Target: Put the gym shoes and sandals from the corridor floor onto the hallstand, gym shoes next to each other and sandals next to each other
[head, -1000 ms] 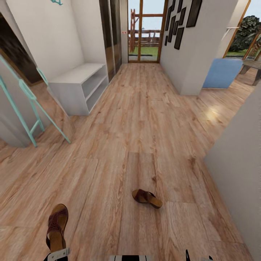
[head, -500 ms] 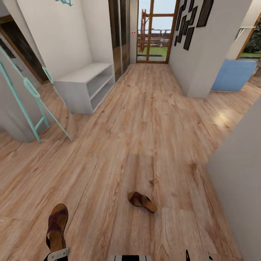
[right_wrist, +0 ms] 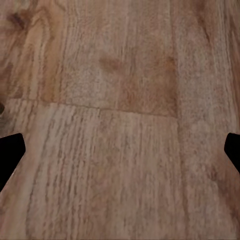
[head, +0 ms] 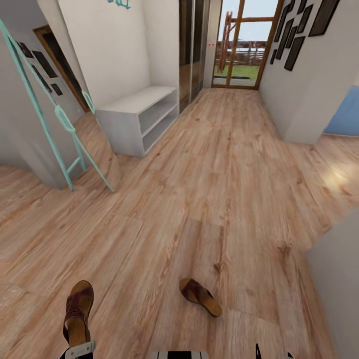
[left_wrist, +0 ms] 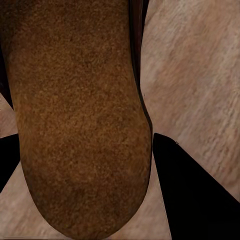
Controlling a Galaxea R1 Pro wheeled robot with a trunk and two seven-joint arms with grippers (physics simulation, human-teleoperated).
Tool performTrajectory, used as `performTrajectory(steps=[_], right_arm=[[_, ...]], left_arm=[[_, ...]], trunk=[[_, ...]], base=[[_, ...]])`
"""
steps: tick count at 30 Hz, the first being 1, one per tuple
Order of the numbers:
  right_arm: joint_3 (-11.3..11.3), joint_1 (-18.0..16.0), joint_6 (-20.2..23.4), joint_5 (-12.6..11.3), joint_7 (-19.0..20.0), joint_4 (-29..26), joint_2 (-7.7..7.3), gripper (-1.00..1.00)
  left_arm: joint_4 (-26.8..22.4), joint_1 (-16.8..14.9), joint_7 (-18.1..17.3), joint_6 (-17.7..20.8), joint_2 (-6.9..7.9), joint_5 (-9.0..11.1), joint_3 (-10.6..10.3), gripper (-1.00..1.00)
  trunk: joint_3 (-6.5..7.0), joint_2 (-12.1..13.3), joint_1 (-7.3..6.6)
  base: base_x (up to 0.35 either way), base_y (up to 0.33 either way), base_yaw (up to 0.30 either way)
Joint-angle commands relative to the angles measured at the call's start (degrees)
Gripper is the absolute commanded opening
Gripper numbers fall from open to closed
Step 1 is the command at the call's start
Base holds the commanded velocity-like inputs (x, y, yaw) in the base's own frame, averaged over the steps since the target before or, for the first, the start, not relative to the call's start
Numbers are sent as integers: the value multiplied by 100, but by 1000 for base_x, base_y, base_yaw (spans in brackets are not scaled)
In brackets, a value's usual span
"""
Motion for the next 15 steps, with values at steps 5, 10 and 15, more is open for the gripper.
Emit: performTrajectory(steps=[5,10,15], right_arm=[[16,-1,-20,-51,14,2,-1,100],[17,-1,-20,-51,14,3,-1,100],[17,-1,-20,-51,14,3,-1,100]], left_arm=[[5,-4,11,-17,7,36,-19,-100],[5,-4,11,-17,11,36,-19,-100],[3,-4,11,-22,10,36,-19,-100]], trunk=[[-4,-1,0],[6,-1,0],[31,-1,0]], base=[[58,-41,278],[9,-6,276],[35,-18,239]])
